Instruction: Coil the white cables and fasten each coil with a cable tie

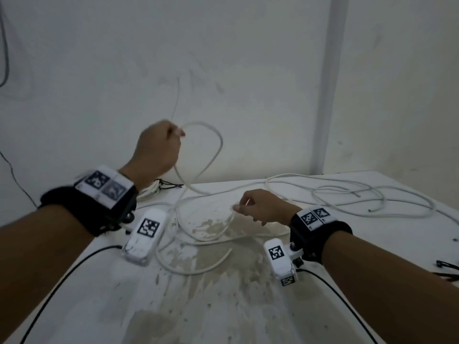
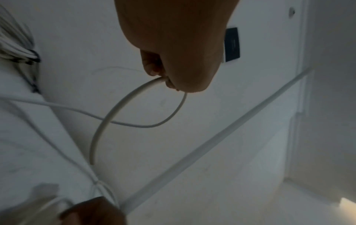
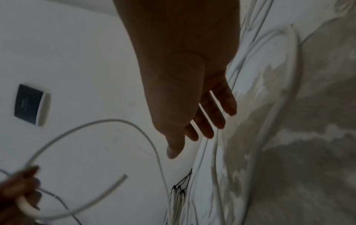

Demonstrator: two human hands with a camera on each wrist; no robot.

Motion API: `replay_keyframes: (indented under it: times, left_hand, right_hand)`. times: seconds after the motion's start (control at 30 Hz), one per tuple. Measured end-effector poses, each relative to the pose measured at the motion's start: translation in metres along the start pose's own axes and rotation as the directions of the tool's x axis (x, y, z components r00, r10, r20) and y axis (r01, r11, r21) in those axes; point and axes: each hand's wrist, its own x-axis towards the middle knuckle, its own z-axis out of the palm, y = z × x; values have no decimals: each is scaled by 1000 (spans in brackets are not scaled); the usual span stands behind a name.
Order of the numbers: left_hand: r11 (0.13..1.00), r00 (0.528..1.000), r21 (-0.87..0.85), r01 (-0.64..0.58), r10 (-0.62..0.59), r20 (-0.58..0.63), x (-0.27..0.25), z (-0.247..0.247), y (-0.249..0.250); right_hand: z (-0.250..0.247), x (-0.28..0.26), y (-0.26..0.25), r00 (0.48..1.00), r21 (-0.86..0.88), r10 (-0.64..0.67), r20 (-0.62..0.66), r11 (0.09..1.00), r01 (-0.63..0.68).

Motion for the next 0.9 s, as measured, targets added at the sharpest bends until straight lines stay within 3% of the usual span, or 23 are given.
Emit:
replay_keyframes:
  times: [0.07,0.1,0.17,0.23,0.27,0.33,0.4,0.47,0.53,0.6,0.67,0.8,0.83,0.87,0.9]
  left_hand:
    - [991,995,-117,57,-66,-77,14,-14,19]
    - [975,988,-194,109,-128,-88,19,-20,27]
    - [913,965,-347,216,-254,-67,24,-27,39]
    - [831,942,-486,270,-332,-46,24,-30,46]
    - [788,933,-547,281,-358,-37,23,-31,48]
    - [694,914,-653,302,-406,-9,22,-35,50]
    - [602,893,-736,309,-450,8,22,-42,52]
    - [563,879,-772,294,-476,-12,23,-53,55]
    - [565,871,-776,282,-489,-40,25,-63,58]
    - [558,864,-777,290,-502,-38,25,-70,60]
    - [510,859,-806,302,-512,-2,23,-70,61]
    - [274,860,-923,271,-499,104,16,-61,77]
    - [263,864,-929,260,-494,102,16,-60,81]
    - [310,864,-915,260,-497,77,17,-60,82]
    - [422,863,-865,272,-504,26,20,-60,79]
  right_hand:
    - [6,0,-13,998,169,-7,60,986,-3]
    - [9,0,-22,996,334,-4,86,942,-24]
    - [11,-2,-42,983,644,-50,176,761,-77]
    - [13,-5,-65,948,745,-186,258,663,-73]
    - [14,-6,-76,921,741,-254,294,669,-52]
    - [19,-5,-94,885,583,-279,374,813,10]
    - [27,-4,-98,867,147,-130,481,987,67]
    - [38,-3,-85,871,-316,41,490,939,133]
    - [50,1,-67,925,-513,-15,379,829,223]
    - [56,6,-55,972,-526,-105,212,826,204]
    - [59,8,-61,983,-438,-137,124,881,178]
    - [82,7,-98,934,-124,-227,275,955,269]
    - [90,5,-104,923,-43,-207,325,972,233]
    - [97,5,-107,912,-14,-192,362,977,211]
    - [101,7,-105,902,-48,-189,389,973,224]
